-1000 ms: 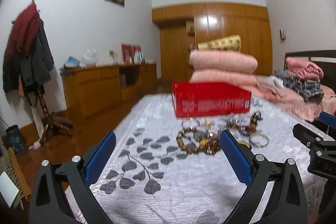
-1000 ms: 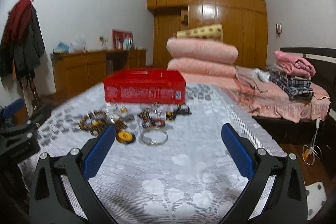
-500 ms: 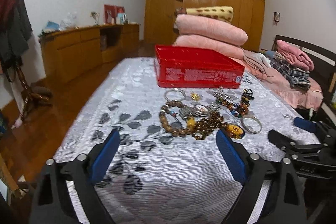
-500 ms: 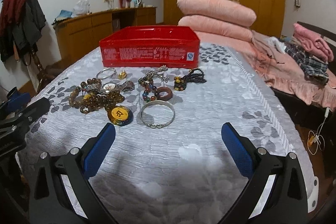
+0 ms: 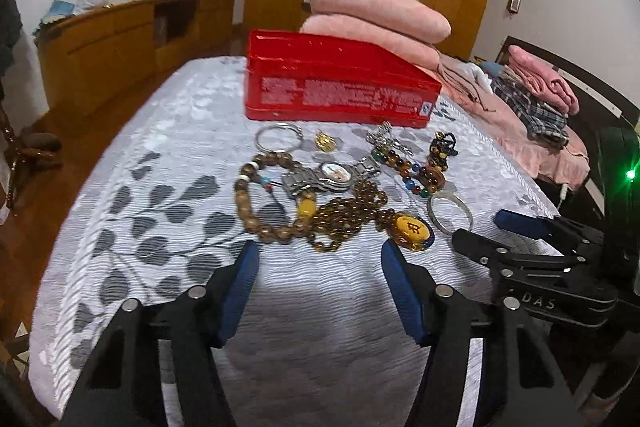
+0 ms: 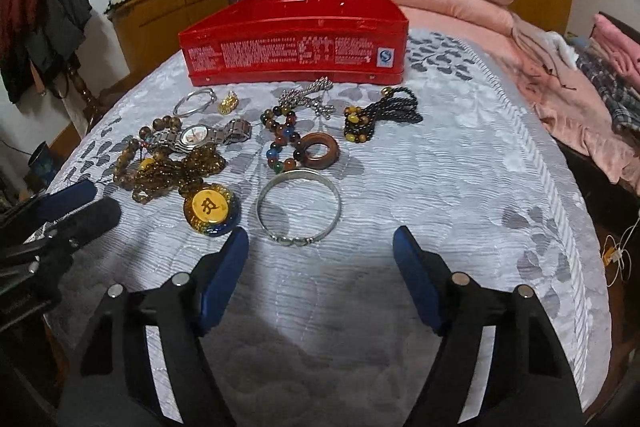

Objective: Organize jewelry
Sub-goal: 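Move right gripper toward silver bangle while left gripper approaches brown bead strand, then close right gripper on silver bangle while left gripper grasps brown bead strand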

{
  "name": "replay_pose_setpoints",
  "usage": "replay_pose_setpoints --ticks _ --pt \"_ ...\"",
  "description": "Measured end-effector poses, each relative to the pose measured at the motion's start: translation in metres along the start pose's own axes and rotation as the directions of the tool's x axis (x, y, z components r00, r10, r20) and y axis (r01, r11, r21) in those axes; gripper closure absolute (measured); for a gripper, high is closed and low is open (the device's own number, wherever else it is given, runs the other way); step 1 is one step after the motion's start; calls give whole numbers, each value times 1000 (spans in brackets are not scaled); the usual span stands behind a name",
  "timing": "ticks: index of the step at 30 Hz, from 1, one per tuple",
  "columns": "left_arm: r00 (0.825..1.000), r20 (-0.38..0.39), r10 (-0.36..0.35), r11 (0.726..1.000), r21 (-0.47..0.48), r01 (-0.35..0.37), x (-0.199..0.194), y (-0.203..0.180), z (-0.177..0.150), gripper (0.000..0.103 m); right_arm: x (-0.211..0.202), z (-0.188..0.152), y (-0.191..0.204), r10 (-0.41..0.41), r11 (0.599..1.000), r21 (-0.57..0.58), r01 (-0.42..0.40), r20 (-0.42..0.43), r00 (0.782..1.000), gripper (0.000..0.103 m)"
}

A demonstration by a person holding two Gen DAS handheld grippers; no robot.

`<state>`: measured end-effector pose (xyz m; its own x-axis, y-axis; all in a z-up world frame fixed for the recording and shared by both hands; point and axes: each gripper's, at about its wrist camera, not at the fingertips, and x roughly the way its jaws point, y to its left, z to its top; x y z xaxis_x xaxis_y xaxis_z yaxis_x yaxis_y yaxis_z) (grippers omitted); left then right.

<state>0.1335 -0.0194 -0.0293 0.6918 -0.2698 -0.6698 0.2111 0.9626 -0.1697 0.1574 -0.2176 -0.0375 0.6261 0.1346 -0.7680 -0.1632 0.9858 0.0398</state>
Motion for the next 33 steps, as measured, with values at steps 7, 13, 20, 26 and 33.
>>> replay_pose_setpoints --ticks 7,13,20,26,33 --pt "999 -32 -23 1000 -20 22 15 0 9 42 13 9 1 -7 1000 -21 6 -29 1000 33" --pt "999 -40 -38 999 -32 36 21 -4 14 42 19 17 2 -6 999 -39 4 -36 999 46" --pt "997 -61 -47 997 -63 43 16 -4 11 42 17 18 -5 7 1000 -24 -7 -32 999 56" --pt "994 -53 -92 993 -82 88 10 -8 10 54 15 16 -11 25 1000 2 -25 -28 999 55" --pt "993 -73 -95 993 -74 90 31 -9 17 67 15 15 -13 30 1000 5 -30 -26 999 55"
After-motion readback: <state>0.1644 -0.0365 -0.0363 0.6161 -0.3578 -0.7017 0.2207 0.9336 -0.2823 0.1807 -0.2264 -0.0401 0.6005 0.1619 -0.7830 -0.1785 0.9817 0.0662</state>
